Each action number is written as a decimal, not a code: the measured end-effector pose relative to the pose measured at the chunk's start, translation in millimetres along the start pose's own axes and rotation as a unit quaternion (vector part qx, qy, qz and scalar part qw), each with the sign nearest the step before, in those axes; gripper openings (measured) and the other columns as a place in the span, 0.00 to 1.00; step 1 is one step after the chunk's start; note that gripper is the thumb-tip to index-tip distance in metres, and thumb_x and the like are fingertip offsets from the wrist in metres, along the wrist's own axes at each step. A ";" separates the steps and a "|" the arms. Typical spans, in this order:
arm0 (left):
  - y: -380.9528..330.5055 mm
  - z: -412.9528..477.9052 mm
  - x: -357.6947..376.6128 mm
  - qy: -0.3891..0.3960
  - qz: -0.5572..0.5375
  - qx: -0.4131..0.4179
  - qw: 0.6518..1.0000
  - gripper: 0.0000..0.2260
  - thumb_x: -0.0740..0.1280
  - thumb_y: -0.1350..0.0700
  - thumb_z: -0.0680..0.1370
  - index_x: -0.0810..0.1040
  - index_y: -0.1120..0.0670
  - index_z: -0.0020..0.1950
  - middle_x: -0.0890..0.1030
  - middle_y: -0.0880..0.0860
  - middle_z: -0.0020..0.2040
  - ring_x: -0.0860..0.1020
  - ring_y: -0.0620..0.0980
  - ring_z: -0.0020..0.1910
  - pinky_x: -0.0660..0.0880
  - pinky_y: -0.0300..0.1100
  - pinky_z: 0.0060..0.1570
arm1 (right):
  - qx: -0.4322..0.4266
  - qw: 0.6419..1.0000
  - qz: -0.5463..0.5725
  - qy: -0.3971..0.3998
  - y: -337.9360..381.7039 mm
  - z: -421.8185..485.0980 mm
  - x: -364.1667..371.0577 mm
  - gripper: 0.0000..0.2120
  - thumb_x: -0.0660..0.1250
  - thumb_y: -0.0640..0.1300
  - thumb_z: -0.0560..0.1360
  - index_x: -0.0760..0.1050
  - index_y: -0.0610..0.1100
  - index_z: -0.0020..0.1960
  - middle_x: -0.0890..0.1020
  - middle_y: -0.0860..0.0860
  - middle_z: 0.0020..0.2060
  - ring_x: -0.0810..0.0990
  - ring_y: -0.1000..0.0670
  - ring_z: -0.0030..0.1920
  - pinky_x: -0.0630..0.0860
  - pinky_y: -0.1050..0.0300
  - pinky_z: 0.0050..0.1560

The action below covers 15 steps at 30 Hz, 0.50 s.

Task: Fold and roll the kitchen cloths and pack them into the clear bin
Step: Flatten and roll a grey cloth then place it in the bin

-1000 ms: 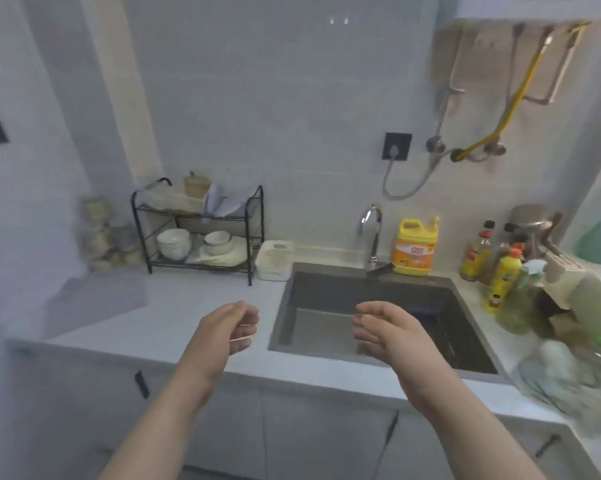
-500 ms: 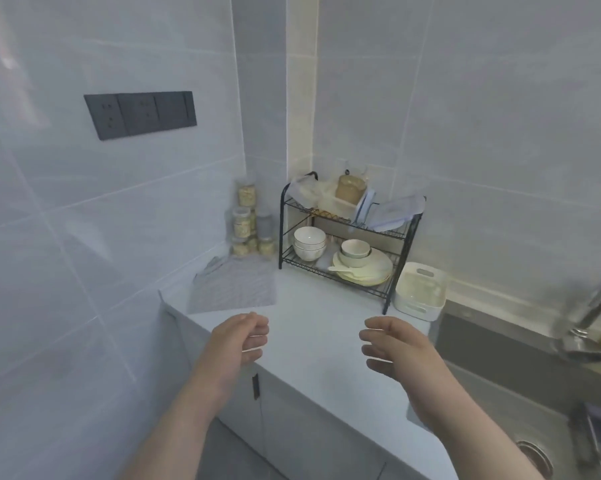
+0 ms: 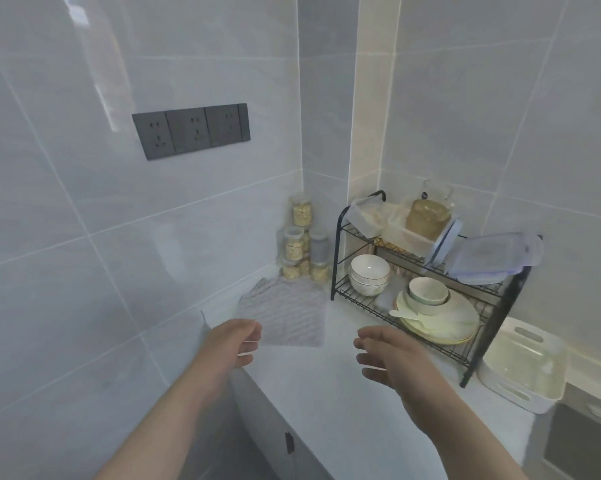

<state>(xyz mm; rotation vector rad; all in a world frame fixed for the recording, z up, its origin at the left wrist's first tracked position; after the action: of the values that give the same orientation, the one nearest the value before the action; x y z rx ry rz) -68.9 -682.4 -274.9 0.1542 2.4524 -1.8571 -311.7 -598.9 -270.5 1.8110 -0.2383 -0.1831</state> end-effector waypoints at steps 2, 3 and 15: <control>-1.1 26.9 -2.2 -0.003 -0.004 -0.004 1.000 0.10 0.62 0.57 0.80 0.79 0.61 0.55 0.80 0.57 0.51 0.78 0.54 0.50 0.76 0.48 0.53 | 0.005 1.000 -0.007 -0.001 2.1 21.2 0.9 0.07 0.64 0.39 0.77 0.78 0.45 0.53 0.82 0.45 0.52 0.80 0.45 0.54 0.78 0.50 0.56; -1.3 41.8 -2.0 0.000 -0.008 -0.007 1.000 0.10 0.62 0.58 0.80 0.79 0.61 0.55 0.80 0.57 0.50 0.78 0.54 0.49 0.76 0.47 0.51 | 0.009 1.000 -0.008 -0.006 2.5 32.4 1.3 0.07 0.64 0.39 0.77 0.78 0.45 0.53 0.82 0.46 0.52 0.80 0.45 0.54 0.78 0.50 0.56; 29.0 275.7 -11.7 0.130 0.094 -0.034 0.986 0.08 0.66 0.52 0.76 0.79 0.56 0.42 0.80 0.55 0.44 0.78 0.53 0.46 0.74 0.48 0.53 | 0.101 0.987 0.002 -0.122 -40.0 199.2 83.0 0.07 0.63 0.37 0.76 0.79 0.43 0.49 0.82 0.44 0.48 0.79 0.47 0.47 0.78 0.51 0.53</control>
<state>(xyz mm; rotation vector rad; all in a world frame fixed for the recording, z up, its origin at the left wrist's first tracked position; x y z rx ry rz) -57.1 -940.4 -376.2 0.6398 2.5523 -1.7707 -278.6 -797.0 -358.8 1.9889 -0.4475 -0.3912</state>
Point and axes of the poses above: each hand's wrist, its own z-axis towards the middle knuckle, its own x-axis out of the palm, y = z × x, the point moved 2 cm from there along z, towards the middle knuckle
